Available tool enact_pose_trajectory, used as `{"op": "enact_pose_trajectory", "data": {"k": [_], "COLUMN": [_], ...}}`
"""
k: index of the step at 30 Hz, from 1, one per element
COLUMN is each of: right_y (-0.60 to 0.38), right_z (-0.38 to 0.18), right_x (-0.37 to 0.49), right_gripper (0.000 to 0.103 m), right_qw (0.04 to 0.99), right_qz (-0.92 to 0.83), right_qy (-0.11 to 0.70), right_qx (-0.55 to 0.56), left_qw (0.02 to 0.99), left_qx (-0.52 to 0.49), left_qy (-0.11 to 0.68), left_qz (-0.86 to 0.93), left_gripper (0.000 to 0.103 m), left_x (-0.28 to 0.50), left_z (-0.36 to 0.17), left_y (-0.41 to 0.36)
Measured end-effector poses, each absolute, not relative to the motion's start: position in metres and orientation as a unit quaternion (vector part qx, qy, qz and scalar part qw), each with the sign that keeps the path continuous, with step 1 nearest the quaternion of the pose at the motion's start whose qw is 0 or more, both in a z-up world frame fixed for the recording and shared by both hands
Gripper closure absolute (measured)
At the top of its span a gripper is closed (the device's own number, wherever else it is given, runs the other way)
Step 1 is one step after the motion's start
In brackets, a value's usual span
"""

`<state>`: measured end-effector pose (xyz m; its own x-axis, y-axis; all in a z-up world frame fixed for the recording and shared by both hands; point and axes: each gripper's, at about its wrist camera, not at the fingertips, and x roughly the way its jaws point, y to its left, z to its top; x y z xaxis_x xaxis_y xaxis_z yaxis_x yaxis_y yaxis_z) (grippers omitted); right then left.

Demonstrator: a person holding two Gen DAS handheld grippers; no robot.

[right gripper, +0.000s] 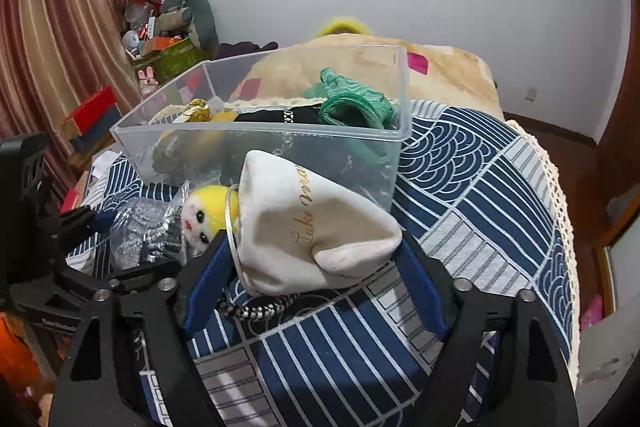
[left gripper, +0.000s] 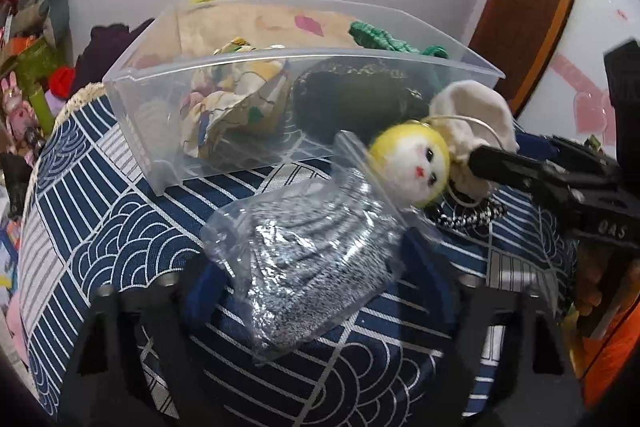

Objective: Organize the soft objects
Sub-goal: 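Carry the scrubber bag into the box with the left tool while the right tool drops the white pouch in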

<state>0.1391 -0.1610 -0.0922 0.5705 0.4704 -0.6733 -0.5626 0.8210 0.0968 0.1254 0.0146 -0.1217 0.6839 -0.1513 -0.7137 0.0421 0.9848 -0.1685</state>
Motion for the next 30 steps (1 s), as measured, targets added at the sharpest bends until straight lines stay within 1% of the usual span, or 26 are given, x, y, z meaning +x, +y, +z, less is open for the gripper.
{"op": "enact_pose_trajectory", "data": {"k": [2, 3, 5, 6, 8, 11, 15, 30], "right_y": [-0.16, -0.16, -0.159, -0.159, -0.159, -0.159, -0.162, -0.182], "right_z": [-0.092, -0.093, -0.093, -0.093, -0.093, -0.092, -0.087, -0.043], "right_x": [0.138, 0.137, 0.136, 0.135, 0.131, 0.126, 0.121, 0.107], "right_gripper": [0.045, 0.049, 0.062, 0.064, 0.076, 0.085, 0.089, 0.089], "right_qw": [0.882, 0.881, 0.879, 0.879, 0.88, 0.883, 0.89, 0.921], "right_qz": [0.297, 0.3, 0.305, 0.307, 0.306, 0.305, 0.297, 0.282], "right_qy": [0.359, 0.359, 0.359, 0.359, 0.355, 0.348, 0.336, 0.264], "right_qx": [-0.065, -0.066, -0.069, -0.07, -0.075, -0.08, -0.079, -0.053], "left_qw": [0.918, 0.92, 0.921, 0.921, 0.922, 0.923, 0.927, 0.954], "left_qx": [-0.058, -0.054, -0.05, -0.052, -0.061, -0.067, -0.066, -0.058], "left_qy": [0.388, 0.386, 0.382, 0.381, 0.379, 0.374, 0.367, 0.293], "left_qz": [-0.053, -0.052, -0.054, -0.056, -0.059, -0.054, -0.045, -0.019], "left_gripper": [0.038, 0.042, 0.047, 0.05, 0.055, 0.059, 0.061, 0.061], "left_x": [0.12, 0.119, 0.115, 0.113, 0.107, 0.095, 0.088, 0.074], "left_z": [-0.122, -0.122, -0.123, -0.123, -0.121, -0.12, -0.114, -0.062], "left_y": [0.01, 0.008, 0.005, 0.006, 0.009, 0.015, 0.02, 0.03]}}
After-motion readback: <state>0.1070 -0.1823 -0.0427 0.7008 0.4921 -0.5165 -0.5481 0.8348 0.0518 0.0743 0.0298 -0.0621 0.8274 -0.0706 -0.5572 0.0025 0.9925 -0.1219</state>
